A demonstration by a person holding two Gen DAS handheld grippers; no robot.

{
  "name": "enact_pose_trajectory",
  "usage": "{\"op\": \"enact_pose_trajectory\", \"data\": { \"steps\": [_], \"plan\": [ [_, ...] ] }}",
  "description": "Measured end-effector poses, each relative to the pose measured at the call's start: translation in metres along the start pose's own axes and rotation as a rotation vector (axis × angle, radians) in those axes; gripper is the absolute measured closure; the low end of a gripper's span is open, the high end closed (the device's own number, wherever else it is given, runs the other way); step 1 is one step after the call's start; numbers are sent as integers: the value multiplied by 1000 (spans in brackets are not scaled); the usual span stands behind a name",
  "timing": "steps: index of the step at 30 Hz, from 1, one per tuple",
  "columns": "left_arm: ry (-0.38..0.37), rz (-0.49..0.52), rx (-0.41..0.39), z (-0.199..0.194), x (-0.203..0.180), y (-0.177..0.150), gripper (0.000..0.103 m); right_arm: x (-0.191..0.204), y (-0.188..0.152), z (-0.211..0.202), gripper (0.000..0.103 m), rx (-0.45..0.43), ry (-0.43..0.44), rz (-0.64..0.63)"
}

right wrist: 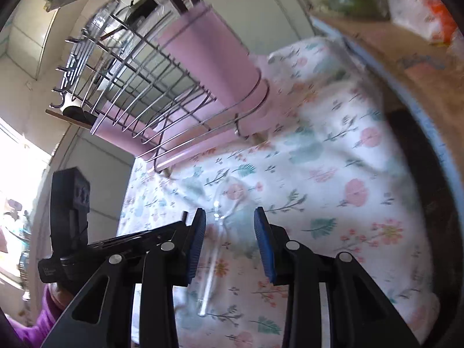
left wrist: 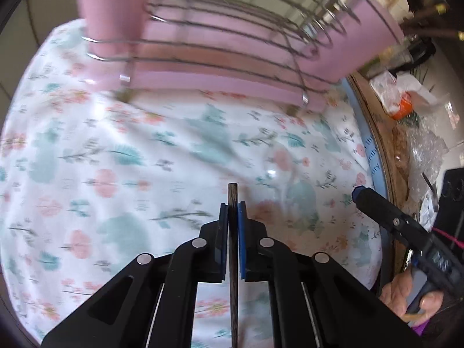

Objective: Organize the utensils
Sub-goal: 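Grasp a thin dark chopstick with the left tool while the right tool grasps the clear plastic spoon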

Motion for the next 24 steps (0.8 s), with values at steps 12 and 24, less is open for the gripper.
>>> {"op": "enact_pose_trajectory", "data": {
  "steps": [12, 24],
  "plan": [
    [151, -30, -30, -10, 76, 17, 97, 8, 23, 65, 63, 172, -184, -13],
    [148, 53, 68, 12, 70, 21, 97, 16, 15, 111, 71, 308, -375, -117]
  ]
}}
Point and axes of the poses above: each gripper's, at about its wrist camera, not at the fingertips, and z roughly the way its jaws point, x to its left, y to its top, the point moved 5 cm from there along z, roughly the way its jaws point, and after that the axes turned 13 degrees about y, right-handed, at the moved point
